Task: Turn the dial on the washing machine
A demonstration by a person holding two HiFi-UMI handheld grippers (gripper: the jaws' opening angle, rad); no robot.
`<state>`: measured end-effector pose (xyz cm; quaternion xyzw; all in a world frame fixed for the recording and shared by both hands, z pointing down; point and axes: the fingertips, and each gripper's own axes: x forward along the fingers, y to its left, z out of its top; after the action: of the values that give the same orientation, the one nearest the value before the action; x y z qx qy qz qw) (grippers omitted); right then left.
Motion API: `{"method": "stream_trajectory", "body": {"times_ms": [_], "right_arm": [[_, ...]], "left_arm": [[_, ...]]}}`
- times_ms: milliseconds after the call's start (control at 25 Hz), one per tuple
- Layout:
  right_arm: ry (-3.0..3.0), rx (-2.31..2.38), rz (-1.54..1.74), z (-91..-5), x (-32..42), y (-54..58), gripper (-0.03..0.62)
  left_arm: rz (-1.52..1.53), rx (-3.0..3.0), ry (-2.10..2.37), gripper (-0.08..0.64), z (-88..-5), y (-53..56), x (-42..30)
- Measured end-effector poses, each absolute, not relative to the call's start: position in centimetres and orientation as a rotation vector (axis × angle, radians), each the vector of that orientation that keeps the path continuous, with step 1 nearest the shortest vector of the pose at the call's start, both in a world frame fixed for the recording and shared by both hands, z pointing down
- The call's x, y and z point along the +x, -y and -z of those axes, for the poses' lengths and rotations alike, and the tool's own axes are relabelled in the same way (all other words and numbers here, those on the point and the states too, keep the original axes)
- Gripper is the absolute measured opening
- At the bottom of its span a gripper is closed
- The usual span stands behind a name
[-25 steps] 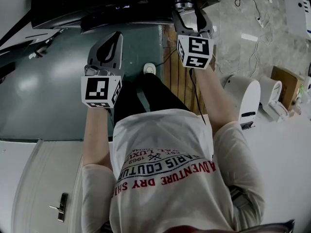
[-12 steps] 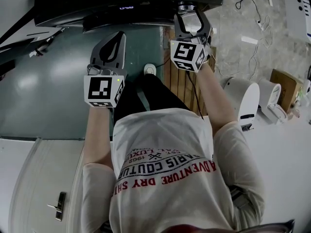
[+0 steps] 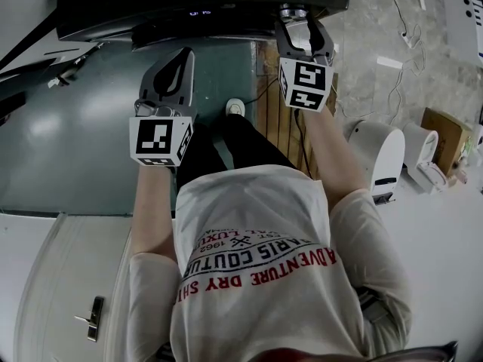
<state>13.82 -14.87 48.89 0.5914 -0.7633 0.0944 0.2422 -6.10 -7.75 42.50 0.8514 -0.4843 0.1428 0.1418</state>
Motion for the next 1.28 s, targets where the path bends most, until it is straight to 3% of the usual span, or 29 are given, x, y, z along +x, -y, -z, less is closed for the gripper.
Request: {"method": "stream_trajectory", "body": {"times_ms": [240,800,1280], "right_arm": [[2.174,1.616,-0.312,-48.9,14.1,14.8,0.279],[1.929,1.506,0.328,-48.2,12.8,14.3,0.295],[2.031,1.591,-0.112,-48.3,13.1,14.8,0.27]], "left_arm": [[-0.404,2.453,1.403,0.017,-42.5,7.9,-6.4],[-0.367,2.425,1.424,0.017,-42.9,8.1,-6.6],[-0.336,2.396,1.457,0.016,-43.3,8.0,-6.9]]}}
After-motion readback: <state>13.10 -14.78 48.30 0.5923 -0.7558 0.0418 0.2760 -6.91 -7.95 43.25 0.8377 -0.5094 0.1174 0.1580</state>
